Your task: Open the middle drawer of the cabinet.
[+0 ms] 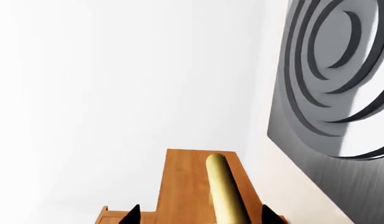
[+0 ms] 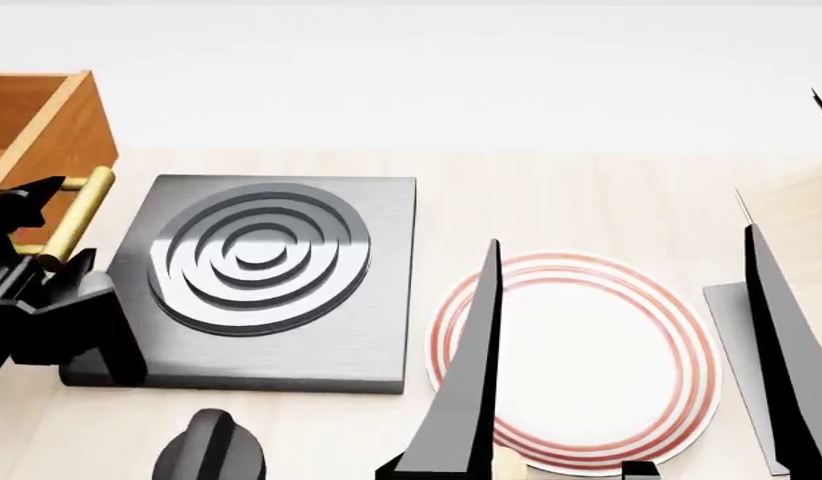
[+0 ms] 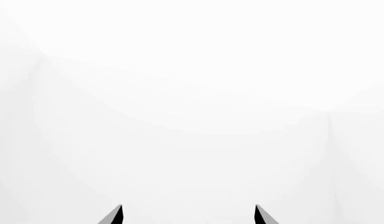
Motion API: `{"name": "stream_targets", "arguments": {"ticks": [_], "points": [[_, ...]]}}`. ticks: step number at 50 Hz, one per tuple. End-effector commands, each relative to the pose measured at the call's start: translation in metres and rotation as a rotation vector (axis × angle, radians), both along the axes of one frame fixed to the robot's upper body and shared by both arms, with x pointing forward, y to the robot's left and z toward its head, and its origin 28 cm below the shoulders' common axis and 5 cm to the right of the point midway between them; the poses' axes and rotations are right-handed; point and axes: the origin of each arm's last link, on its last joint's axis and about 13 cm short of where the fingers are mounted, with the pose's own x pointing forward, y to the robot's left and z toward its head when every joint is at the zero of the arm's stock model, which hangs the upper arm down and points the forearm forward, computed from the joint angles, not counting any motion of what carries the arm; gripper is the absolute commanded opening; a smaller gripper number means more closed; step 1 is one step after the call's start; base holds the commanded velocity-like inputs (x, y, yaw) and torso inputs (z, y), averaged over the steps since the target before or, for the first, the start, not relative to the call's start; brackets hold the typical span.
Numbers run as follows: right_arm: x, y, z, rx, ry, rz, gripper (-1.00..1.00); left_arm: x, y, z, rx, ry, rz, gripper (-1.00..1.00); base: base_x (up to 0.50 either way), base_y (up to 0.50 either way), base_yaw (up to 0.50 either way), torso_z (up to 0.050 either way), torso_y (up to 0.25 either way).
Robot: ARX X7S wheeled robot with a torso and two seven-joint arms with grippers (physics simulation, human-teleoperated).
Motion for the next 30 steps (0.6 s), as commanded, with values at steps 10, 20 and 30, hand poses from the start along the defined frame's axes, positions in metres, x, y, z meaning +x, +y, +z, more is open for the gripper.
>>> {"name": "stream_targets", "arguments": {"ticks": [10, 20, 30], "points": [[0.000, 0.000, 0.000, 0.000, -0.004, -0.002, 1.00, 0.006, -0.004, 0.021, 0.035, -0.121, -0.041, 1.00, 0.00, 0.00, 0.00, 0.001, 0.003], [-0.001, 0.000, 0.000, -0.001, -0.007, -0.003, 1.00, 0.001, -0.006, 0.000, 0.060, -0.058, -0.070, 1.00, 0.00, 0.00, 0.00, 0.001, 0.002], [-0.001, 0.000, 0.000, 0.000, -0.008, -0.002, 1.00, -0.004, -0.008, -0.021, 0.064, 0.020, -0.078, 1.00, 0.00, 0.00, 0.00, 0.000, 0.000]]}}
